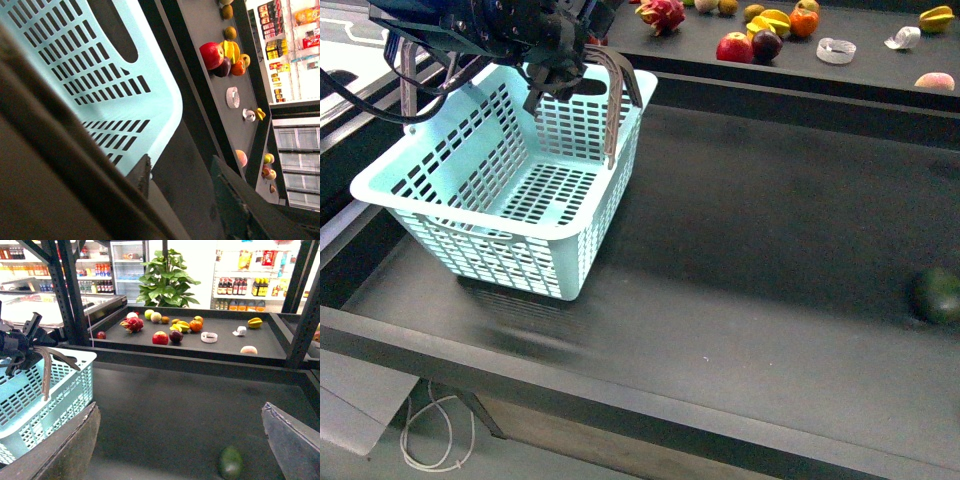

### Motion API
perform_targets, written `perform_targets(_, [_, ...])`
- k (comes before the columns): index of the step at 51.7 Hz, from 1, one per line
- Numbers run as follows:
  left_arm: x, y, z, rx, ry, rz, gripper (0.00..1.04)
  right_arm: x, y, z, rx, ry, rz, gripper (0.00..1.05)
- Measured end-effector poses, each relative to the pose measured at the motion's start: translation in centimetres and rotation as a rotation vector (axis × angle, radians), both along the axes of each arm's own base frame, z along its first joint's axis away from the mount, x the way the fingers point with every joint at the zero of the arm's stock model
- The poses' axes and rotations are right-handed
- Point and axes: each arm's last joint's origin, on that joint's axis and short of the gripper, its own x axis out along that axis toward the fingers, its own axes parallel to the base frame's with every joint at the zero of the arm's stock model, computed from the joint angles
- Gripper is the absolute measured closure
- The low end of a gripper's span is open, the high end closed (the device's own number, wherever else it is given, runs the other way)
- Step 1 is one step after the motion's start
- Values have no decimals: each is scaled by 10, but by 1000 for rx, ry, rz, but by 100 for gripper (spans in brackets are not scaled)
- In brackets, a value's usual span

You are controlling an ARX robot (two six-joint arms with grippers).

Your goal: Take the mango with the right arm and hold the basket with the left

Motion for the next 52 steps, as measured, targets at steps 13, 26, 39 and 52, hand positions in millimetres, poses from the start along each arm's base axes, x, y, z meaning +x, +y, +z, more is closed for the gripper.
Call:
perform_targets(13, [-4,13,-1,-32,4,6,86,0,0,0,0,0,0,8])
perform_targets(26, [-33,29,11,30,-26,-57,87,0,0,0,0,0,0,8])
perform_targets(39, [-100,29,55,229,-125,-165,87,0,0,0,0,0,0,8])
perform_targets(52, [-184,-2,75,467,-283,-459,87,0,0,0,0,0,0,8])
